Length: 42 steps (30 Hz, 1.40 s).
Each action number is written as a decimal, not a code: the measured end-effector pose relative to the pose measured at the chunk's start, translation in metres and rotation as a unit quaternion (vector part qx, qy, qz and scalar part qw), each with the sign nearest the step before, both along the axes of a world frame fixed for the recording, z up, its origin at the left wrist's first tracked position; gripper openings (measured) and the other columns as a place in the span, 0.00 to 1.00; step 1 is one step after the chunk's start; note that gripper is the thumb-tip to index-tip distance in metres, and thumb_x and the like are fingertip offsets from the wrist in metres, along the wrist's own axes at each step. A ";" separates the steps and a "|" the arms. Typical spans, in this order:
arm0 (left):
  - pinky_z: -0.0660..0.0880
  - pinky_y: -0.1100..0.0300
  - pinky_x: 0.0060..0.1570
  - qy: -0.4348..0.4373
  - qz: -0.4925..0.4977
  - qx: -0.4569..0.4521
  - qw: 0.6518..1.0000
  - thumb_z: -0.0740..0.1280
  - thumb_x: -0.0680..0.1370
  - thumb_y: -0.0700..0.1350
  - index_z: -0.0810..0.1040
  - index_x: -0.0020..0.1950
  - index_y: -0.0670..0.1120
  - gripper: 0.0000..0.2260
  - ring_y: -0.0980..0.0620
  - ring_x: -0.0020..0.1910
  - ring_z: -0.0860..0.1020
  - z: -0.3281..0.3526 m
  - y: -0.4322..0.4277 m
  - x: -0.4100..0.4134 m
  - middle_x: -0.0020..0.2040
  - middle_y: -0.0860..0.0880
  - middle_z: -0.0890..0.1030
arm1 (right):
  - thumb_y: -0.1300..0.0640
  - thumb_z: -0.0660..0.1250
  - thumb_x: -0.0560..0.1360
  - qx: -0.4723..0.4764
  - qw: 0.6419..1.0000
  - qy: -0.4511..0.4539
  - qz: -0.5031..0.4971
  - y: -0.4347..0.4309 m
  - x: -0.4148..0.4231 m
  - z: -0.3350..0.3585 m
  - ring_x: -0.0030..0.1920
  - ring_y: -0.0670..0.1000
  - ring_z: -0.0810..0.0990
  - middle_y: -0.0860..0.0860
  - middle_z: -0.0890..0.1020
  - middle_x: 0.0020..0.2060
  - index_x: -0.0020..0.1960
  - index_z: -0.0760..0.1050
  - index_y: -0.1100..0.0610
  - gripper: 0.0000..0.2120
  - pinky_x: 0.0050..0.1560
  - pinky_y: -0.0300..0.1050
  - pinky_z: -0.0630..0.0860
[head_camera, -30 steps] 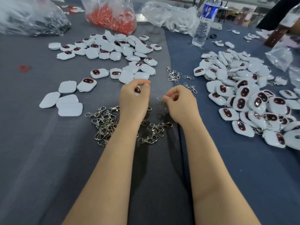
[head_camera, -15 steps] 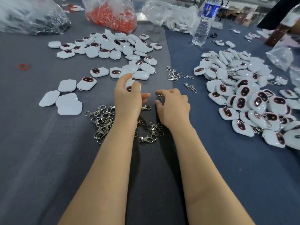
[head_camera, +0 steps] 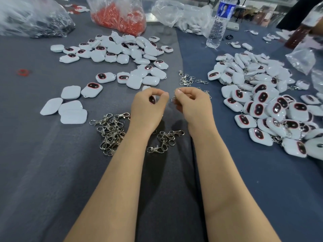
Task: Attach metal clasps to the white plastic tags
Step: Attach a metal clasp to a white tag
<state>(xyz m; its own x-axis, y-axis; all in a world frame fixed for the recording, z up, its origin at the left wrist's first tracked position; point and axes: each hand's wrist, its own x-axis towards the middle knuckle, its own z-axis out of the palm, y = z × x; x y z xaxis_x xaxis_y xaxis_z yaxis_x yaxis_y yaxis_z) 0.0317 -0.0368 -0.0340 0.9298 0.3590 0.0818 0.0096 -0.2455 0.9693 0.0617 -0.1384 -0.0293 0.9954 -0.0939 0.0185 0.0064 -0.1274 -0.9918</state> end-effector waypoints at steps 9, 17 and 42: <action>0.79 0.46 0.47 -0.025 -0.020 -0.010 0.999 0.65 0.78 0.45 0.79 0.41 0.50 0.07 0.47 0.41 0.83 0.002 -0.003 0.000 0.39 0.47 0.82 | 0.63 0.65 0.76 0.036 0.999 -0.033 0.011 0.003 -0.005 0.003 0.37 0.43 0.79 0.45 0.80 0.34 0.47 0.75 0.47 0.10 0.42 0.40 0.76; 0.79 0.50 0.47 -0.023 0.014 -0.011 1.000 0.64 0.78 0.45 0.79 0.42 0.48 0.07 0.47 0.42 0.83 -0.002 0.000 0.004 0.37 0.51 0.80 | 0.57 0.65 0.76 -0.088 0.994 -0.041 0.047 0.006 -0.007 0.005 0.45 0.45 0.79 0.43 0.81 0.38 0.40 0.78 0.48 0.08 0.53 0.48 0.78; 0.63 0.73 0.36 -0.073 0.049 0.156 0.984 0.67 0.77 0.45 0.79 0.46 0.45 0.05 0.77 0.35 0.69 -0.003 -0.004 -0.002 0.48 0.46 0.72 | 0.62 0.62 0.78 -0.202 0.963 -0.173 0.037 0.010 -0.013 0.004 0.40 0.45 0.75 0.50 0.79 0.40 0.45 0.74 0.54 0.06 0.39 0.32 0.69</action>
<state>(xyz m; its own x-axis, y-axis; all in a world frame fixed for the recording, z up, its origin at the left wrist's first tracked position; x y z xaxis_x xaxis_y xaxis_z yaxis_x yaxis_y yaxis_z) 0.0298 -0.0411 -0.0373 0.8624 0.3814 0.3330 -0.0866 -0.5370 0.8391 0.0482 -0.1285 -0.0256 0.9266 0.0608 0.3710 0.3517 -0.4889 -0.7983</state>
